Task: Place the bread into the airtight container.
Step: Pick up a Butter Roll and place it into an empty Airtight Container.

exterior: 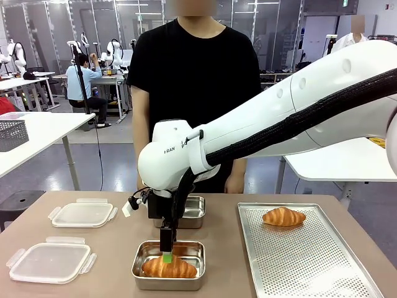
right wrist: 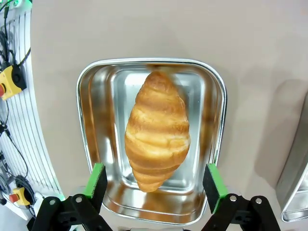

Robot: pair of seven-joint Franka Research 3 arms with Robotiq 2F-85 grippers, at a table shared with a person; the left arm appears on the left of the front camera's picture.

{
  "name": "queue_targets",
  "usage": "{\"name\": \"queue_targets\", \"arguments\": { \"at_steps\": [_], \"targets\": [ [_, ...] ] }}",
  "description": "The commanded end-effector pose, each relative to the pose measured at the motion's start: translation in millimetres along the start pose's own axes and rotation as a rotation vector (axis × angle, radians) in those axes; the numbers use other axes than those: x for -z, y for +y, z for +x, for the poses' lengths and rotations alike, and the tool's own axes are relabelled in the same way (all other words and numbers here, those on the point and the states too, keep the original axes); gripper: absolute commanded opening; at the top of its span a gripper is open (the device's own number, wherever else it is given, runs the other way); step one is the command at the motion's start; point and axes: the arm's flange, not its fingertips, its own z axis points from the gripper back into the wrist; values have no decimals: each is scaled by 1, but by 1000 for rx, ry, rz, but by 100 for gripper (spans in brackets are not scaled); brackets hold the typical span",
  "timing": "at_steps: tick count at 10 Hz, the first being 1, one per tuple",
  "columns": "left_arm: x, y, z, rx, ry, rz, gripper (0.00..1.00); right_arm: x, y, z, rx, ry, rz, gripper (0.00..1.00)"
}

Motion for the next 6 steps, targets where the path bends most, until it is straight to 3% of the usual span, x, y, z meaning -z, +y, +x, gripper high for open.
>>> {"name": "queue_targets", "arguments": {
  "at_steps": [1,2,3,5,6],
  "targets": [
    [-2,0,1,8,3,-1,100,0,1,0,0,4,-4,100],
    [-2,0,1,8,3,-1,100,0,0,0,0,0,0,100],
    [-2,0,1,8,3,-1,100,-33,6,-17,123,-28,-13,100],
    [-2,0,1,8,3,-1,100,-99,31,-54,113,-110,-36,100],
    [-2,0,1,8,3,-1,100,-125,38,-72,171,-144,-73,100]
  ]
}}
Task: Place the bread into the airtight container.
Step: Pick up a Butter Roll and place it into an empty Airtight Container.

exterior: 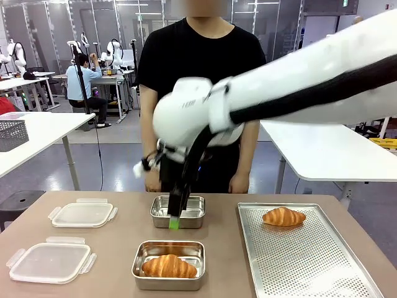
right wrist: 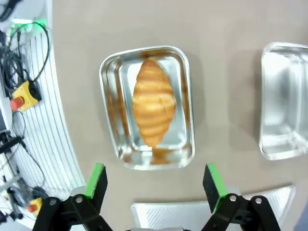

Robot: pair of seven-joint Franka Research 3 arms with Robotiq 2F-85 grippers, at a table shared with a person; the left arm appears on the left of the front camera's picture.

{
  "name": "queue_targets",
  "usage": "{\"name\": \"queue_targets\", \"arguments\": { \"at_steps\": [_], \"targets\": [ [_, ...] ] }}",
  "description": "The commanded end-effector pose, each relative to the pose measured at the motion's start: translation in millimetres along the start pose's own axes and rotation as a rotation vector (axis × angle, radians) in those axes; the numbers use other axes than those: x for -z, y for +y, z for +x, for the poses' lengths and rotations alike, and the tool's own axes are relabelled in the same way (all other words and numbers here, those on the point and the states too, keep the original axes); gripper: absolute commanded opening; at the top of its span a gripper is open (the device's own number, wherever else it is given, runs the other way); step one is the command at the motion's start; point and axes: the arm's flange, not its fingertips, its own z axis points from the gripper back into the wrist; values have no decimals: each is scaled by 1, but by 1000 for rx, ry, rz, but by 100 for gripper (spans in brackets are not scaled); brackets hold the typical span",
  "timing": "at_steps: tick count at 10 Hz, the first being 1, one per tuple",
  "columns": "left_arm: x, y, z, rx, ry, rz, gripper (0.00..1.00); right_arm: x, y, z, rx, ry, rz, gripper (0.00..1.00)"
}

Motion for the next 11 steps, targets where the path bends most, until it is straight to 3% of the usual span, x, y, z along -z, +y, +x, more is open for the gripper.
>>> {"name": "queue_targets", "arguments": {
  "at_steps": [1,6,8,9,11],
  "targets": [
    [-1,0,1,8,3,-2,100,-48,19,-48,86,-34,-68,100],
    [-1,0,1,8,3,-2,100,-190,71,-202,406,-97,-266,100],
    [-1,0,1,8,3,-2,100,-210,78,-269,455,-258,-227,100],
    [-1,0,1,8,3,-2,100,-210,79,-294,537,-250,-280,100],
    [-1,0,1,8,3,-2,100,-189,47,-323,482,-177,-313,100]
  ]
}}
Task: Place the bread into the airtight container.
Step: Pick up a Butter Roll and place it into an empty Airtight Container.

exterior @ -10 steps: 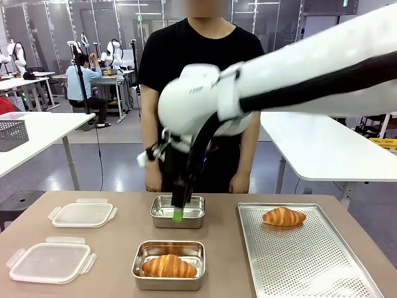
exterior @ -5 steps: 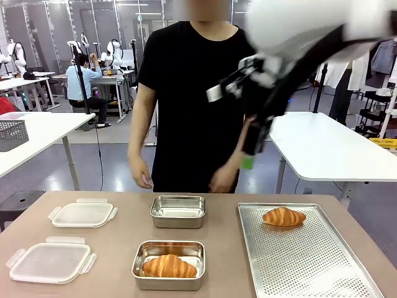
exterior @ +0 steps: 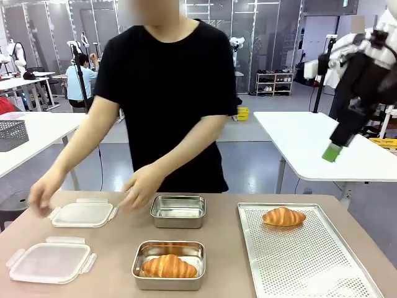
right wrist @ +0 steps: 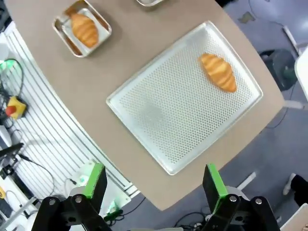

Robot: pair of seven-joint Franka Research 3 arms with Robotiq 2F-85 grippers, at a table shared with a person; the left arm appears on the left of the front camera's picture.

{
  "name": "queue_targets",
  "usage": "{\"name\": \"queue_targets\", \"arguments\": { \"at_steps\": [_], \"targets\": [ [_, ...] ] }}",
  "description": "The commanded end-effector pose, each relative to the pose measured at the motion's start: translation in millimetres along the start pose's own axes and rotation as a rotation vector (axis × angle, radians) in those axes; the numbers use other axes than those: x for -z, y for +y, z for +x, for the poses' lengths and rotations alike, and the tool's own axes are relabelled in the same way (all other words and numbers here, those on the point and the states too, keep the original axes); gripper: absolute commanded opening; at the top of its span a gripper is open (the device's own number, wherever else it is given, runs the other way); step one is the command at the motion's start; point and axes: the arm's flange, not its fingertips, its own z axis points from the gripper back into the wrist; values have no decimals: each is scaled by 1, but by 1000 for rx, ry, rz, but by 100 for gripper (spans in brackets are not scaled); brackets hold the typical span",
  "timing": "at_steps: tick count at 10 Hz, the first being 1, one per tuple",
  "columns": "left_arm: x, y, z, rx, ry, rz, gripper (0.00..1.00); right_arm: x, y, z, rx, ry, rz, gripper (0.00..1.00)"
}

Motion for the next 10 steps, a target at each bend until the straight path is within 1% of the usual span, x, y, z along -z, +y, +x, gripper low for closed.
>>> {"name": "queue_targets", "arguments": {
  "at_steps": [1,2,3,4,6,7,8,9,10],
  "targets": [
    [-1,0,1,9,3,-3,100,48,-35,3,-147,-39,-21,100],
    [-1,0,1,9,3,-3,100,86,-65,7,-190,-47,25,100],
    [-1,0,1,9,3,-3,100,114,-77,15,-176,22,9,100],
    [-1,0,1,9,3,-3,100,138,-84,27,-247,22,35,100],
    [-1,0,1,9,3,-3,100,176,-97,43,-341,-39,126,100],
    [-1,0,1,9,3,-3,100,191,-100,51,-383,-65,151,100],
    [-1,0,1,9,3,-3,100,203,-103,59,-372,-66,165,100],
    [-1,0,1,9,3,-3,100,193,-90,42,-326,-13,103,100],
    [-1,0,1,9,3,-3,100,193,-90,42,-326,-13,103,100]
  ]
}}
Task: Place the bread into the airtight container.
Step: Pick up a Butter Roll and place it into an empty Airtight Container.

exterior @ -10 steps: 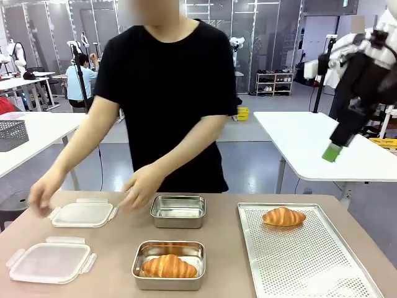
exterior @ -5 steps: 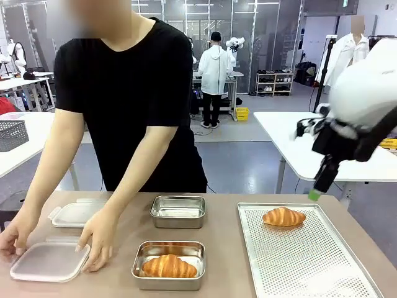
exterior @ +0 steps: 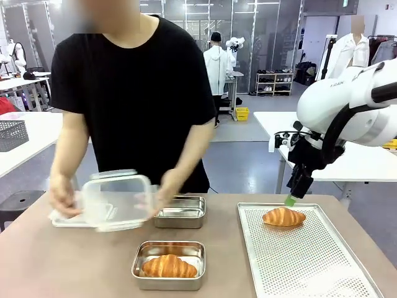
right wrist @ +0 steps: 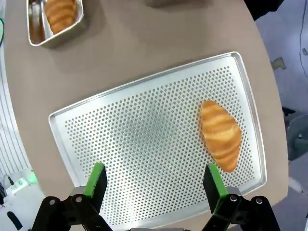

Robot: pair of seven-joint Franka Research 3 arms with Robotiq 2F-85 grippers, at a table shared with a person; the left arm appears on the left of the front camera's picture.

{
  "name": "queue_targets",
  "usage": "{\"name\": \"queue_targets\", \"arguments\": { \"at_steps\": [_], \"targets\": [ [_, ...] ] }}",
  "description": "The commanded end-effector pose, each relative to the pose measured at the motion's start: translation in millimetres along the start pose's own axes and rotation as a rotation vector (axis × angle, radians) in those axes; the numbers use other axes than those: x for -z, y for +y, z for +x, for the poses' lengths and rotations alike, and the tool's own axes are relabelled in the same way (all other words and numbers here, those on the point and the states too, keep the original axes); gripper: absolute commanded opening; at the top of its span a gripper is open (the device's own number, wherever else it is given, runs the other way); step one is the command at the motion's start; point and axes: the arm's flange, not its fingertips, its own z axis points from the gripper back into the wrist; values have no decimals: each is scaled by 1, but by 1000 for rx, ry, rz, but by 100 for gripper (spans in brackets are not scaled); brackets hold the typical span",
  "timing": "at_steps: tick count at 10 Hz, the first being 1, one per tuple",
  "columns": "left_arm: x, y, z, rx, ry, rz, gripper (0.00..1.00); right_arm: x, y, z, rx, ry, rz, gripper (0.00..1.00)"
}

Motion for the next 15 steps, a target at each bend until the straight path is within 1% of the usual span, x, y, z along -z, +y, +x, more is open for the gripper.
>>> {"name": "queue_targets", "arguments": {
  "at_steps": [1,2,3,4,5,6,7,8,9,10,11,12,13,15],
  "targets": [
    [-2,0,1,9,2,-3,100,-8,9,-7,25,20,-21,100],
    [-2,0,1,9,2,-3,100,0,0,0,0,0,0,100],
    [-2,0,1,9,2,-3,100,-35,-7,-16,92,-210,-263,100],
    [-2,0,1,9,2,-3,100,-79,-24,-83,159,-285,-316,100],
    [-2,0,1,9,2,-3,100,-121,-47,-155,273,-375,-336,100],
    [-2,0,1,9,2,-3,100,-152,-55,-227,337,-516,-335,100],
    [-2,0,1,9,2,-3,100,-156,-52,-278,307,-573,-310,100],
    [-2,0,1,9,2,-3,100,-148,-50,-320,319,-620,-292,100],
    [-2,0,1,9,2,-3,100,-137,-43,-352,275,-683,-288,100],
    [-2,0,1,9,2,-3,100,-127,-32,-368,286,-704,-302,100],
    [-2,0,1,9,2,-3,100,-123,-29,-370,336,-716,-285,100],
    [-2,0,1,9,2,-3,100,-120,-29,-370,339,-719,-247,100],
    [-2,0,1,9,2,-3,100,-131,-13,-383,328,-714,-317,100],
    [-2,0,1,9,2,-3,100,-131,-13,-383,328,-714,-317,100]
  ]
}}
